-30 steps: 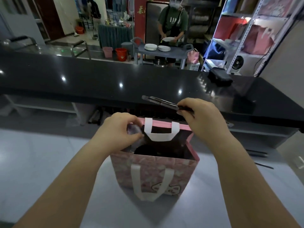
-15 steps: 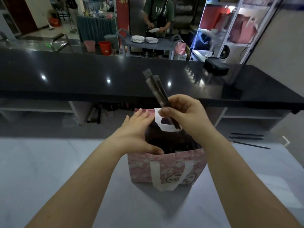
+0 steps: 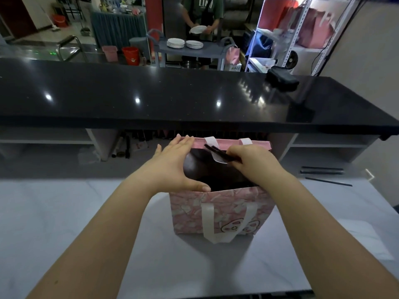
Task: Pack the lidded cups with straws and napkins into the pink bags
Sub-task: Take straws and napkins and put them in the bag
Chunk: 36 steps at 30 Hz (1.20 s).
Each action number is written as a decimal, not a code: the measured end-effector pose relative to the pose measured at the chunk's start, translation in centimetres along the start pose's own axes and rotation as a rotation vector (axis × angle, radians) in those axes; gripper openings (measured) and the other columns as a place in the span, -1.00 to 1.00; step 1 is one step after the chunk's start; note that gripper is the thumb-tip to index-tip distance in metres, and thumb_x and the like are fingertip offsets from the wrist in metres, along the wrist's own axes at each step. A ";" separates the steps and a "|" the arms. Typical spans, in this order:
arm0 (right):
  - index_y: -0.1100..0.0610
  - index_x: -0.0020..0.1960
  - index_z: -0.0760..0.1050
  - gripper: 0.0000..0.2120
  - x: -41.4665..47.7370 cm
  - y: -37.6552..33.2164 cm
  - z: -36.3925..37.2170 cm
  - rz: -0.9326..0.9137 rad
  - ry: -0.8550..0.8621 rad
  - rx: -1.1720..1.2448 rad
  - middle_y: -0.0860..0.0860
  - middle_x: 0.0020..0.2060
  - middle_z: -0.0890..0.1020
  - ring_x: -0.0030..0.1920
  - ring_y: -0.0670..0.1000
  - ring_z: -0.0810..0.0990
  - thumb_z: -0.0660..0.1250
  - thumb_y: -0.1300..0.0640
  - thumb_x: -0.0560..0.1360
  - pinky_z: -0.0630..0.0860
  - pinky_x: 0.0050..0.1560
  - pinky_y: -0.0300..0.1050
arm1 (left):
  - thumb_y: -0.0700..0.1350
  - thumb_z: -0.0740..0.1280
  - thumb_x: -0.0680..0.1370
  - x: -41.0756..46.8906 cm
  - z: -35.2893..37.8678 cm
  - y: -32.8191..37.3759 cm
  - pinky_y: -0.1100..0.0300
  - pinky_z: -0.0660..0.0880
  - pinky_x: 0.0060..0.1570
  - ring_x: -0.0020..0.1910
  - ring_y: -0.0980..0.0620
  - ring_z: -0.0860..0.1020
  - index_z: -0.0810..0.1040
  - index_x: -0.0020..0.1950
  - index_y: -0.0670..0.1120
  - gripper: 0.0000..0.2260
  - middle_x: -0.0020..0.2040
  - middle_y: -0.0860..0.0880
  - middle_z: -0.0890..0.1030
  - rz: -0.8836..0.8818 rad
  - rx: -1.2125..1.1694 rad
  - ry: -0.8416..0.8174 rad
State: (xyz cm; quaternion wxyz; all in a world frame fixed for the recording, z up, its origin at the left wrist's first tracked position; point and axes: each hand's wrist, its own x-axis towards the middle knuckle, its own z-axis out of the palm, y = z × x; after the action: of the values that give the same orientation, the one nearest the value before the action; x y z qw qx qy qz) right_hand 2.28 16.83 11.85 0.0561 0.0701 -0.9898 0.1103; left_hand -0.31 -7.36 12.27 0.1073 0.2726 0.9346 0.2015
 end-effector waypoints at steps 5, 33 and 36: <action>0.01 0.05 0.51 -0.86 0.4 -0.4 0.2 -0.034 -0.036 -0.116 -0.06 -0.16 0.56 -0.19 0.00 0.45 0.37 0.06 0.49 0.34 -0.29 -0.12 | 0.57 0.26 0.08 0.1 0.0 0.8 -0.15 -0.22 0.52 0.56 0.12 -0.26 -0.19 0.61 0.05 0.27 0.61 0.09 -0.15 -0.001 0.050 -0.011; 0.02 0.06 0.61 -0.82 -5.2 5.6 -8.5 0.110 0.264 -0.024 -0.07 -0.08 0.63 0.00 -0.02 0.52 0.43 0.11 0.46 0.45 -0.04 -0.09 | 0.12 0.25 0.57 6.3 0.6 14.7 -0.05 0.31 0.24 0.31 -0.08 0.38 0.37 0.42 0.07 -0.58 0.32 0.02 0.47 0.289 0.357 0.351; 0.03 0.04 0.61 -0.83 -7.0 8.4 -8.8 0.178 0.260 -0.066 -0.05 -0.08 0.64 0.01 0.02 0.52 0.43 0.12 0.45 0.46 -0.04 -0.06 | 0.10 0.24 0.57 7.7 2.2 18.2 -0.03 0.33 0.19 0.25 -0.07 0.41 0.44 0.34 0.06 -0.65 0.25 0.02 0.50 0.339 0.342 0.324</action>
State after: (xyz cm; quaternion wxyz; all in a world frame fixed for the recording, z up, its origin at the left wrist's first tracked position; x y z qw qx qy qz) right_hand 8.74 27.86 17.68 0.1761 -0.0348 -0.9796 0.0906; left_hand 2.46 11.60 17.49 -0.1262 0.4034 0.9011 0.0969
